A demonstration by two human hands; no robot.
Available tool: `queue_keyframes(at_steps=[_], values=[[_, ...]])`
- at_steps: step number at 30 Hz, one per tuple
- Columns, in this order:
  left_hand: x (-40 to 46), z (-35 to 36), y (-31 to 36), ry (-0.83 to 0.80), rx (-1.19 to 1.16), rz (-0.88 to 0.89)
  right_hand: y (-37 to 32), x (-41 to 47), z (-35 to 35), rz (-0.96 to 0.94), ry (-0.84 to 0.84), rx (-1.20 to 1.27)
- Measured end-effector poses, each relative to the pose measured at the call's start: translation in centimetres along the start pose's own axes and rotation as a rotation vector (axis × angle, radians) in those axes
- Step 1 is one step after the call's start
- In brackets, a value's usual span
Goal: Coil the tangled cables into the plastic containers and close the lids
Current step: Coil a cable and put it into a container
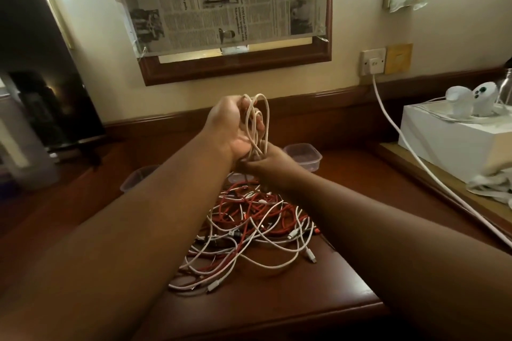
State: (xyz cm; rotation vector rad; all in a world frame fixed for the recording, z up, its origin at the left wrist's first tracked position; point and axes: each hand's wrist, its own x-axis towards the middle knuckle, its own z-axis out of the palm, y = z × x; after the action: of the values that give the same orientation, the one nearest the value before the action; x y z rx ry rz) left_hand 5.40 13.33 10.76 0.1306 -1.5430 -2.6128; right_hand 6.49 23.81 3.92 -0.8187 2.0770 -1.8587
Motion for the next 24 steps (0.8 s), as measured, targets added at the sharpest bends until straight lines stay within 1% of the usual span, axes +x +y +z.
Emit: queue_keyframes(at_steps=[2, 4, 5, 6, 8, 9, 10, 11, 13, 14, 15, 16, 18, 19, 20, 21, 22, 24], values=[[-0.3, -0.3, 0.3, 0.007, -0.042, 0.012, -0.2, 0.1, 0.4, 0.058, 0.041, 0.033], [-0.4, -0.9, 0.6, 0.022, -0.081, 0.044, -0.3, 0.5, 0.5, 0.099, 0.065, 0.007], [-0.4, -1.2, 0.6, 0.033, -0.069, 0.068, -0.4, 0.7, 0.5, 0.107, 0.077, 0.001], [-0.3, -1.6, 0.6, 0.061, -0.008, 0.105, -0.6, 0.8, 0.6, 0.113, 0.102, 0.014], [-0.6, -2.9, 0.0, 0.103, 0.232, 0.214, -1.4, 0.9, 0.4, 0.107, 0.185, 0.096], [-0.9, -3.7, -0.5, 0.067, 0.356, 0.245, -1.9, 1.0, 0.1, 0.095, 0.240, 0.140], [-1.4, -4.5, -1.2, -0.015, 0.460, 0.230, -2.4, 1.0, -0.3, 0.082, 0.291, 0.173], [-1.8, -5.4, -1.9, -0.116, 0.564, 0.172, -2.7, 1.2, -0.7, 0.065, 0.334, 0.204], [-2.4, -7.2, -3.7, -0.285, 0.912, 0.051, -3.2, 1.6, -1.4, 0.033, 0.386, 0.226], [-2.5, -8.1, -4.6, -0.324, 1.103, 0.021, -3.5, 1.7, -1.6, 0.019, 0.399, 0.238], [-2.4, -9.0, -5.5, -0.336, 1.228, 0.015, -3.6, 1.8, -1.7, -0.001, 0.407, 0.277], [-2.1, -9.9, -6.2, -0.314, 1.287, 0.021, -3.8, 1.9, -1.9, -0.020, 0.399, 0.370], [-1.5, -11.1, -6.7, -0.177, 1.266, 0.049, -3.9, 2.1, -2.3, -0.055, 0.345, 0.634], [-1.0, -11.5, -6.6, -0.071, 1.184, 0.067, -3.8, 2.2, -2.5, -0.058, 0.333, 0.668], [-0.4, -11.7, -6.2, 0.046, 1.056, 0.074, -3.5, 2.4, -2.6, -0.040, 0.347, 0.600], [0.2, -11.7, -5.8, 0.142, 0.907, 0.078, -3.1, 2.5, -2.7, -0.019, 0.372, 0.461], [0.6, -11.4, -5.2, 0.209, 0.779, 0.079, -2.7, 2.6, -2.8, -0.001, 0.390, 0.292], [1.3, -10.3, -3.9, 0.272, 0.669, 0.107, -2.1, 2.3, -2.5, 0.013, 0.376, -0.023]])
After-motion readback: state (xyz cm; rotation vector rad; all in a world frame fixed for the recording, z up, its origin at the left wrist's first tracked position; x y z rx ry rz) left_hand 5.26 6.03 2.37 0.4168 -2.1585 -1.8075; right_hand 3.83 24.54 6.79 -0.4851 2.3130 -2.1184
